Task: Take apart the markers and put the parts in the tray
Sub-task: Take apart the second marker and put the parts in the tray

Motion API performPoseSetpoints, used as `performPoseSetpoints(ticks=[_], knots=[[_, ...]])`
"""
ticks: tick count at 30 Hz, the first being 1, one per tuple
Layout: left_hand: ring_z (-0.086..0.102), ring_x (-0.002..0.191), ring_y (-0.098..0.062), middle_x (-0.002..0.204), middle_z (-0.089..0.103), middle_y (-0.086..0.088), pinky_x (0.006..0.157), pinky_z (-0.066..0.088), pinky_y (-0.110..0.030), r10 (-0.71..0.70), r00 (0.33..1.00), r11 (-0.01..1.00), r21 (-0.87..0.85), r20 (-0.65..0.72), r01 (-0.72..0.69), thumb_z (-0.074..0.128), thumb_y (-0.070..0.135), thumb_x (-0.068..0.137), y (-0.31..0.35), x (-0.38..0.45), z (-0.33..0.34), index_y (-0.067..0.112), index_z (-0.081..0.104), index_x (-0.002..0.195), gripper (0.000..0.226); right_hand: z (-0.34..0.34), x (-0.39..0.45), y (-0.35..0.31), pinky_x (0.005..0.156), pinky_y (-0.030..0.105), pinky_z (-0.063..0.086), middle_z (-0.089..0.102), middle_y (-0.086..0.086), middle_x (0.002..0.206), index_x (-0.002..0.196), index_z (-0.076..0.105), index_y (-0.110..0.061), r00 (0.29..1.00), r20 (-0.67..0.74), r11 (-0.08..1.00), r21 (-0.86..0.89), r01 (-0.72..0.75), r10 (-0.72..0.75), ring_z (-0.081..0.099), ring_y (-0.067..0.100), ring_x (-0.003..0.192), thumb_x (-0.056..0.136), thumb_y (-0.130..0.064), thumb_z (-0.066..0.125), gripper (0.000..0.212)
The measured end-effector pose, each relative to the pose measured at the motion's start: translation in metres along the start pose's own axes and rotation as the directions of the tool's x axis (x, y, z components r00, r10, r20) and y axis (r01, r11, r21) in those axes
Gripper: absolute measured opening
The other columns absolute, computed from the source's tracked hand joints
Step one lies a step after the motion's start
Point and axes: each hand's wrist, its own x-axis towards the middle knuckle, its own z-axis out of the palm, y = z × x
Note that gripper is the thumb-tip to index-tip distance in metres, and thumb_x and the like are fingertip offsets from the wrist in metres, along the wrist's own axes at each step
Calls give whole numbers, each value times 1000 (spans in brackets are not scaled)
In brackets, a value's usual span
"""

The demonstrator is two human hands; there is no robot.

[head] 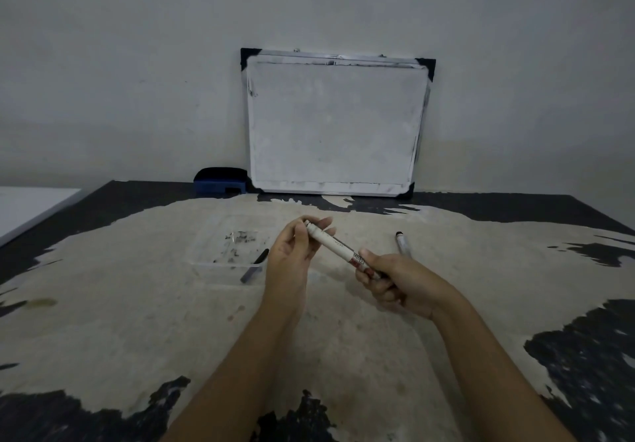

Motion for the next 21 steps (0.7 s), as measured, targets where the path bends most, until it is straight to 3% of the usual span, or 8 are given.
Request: performPoseSetpoints(ticks=[8,10,12,14,18,21], knots=[[69,93,-17,93,74,0,84,55,-24,10,986,999,-50,-165,-18,40,15,95,-7,-2,6,11,61,88,23,0,0,3,43,16,25,39,-8,43,60,58,-15,959,-163,941,-288,178,-231,29,6,40,92,-47,42,48],[69,91,-16,92,73,-2,83,55,-23,-12,976,997,-78,-216,-5,43,17,94,-9,-2,6,10,62,88,21,2,-1,2,48,24,33,41,-6,46,60,59,-16,936,-197,903,-379,203,-293,33,6,41,92,-45,42,46],[69,90,-15,94,71,-4,83,55,-23,-33,967,995,-96,-255,9,44,17,94,-11,-1,5,9,62,88,21,1,0,2,74,35,40,41,-2,49,61,58,-15,908,-202,848,-474,238,-367,35,8,43,94,-40,42,44],[67,92,-15,97,69,-7,85,54,-23,-39,963,996,-91,-267,16,45,18,93,-12,-1,5,9,64,89,21,-2,3,5,90,32,35,45,-4,50,63,60,-18,872,-204,800,-528,285,-445,38,5,42,94,-36,46,38],[62,94,-10,97,68,0,84,53,-18,-46,959,999,-12,-279,44,49,22,91,-16,-3,6,17,68,91,19,-7,3,7,52,21,39,64,-3,60,76,69,-18,789,-278,764,-551,336,-548,46,6,49,89,-25,58,19],[61,93,-8,97,65,1,86,53,-19,-79,952,997,-10,-295,80,50,23,90,-17,-5,8,17,67,95,19,-12,1,7,49,14,37,65,-4,64,79,69,-18,738,-313,733,-586,345,-597,46,9,54,86,-21,62,10]])
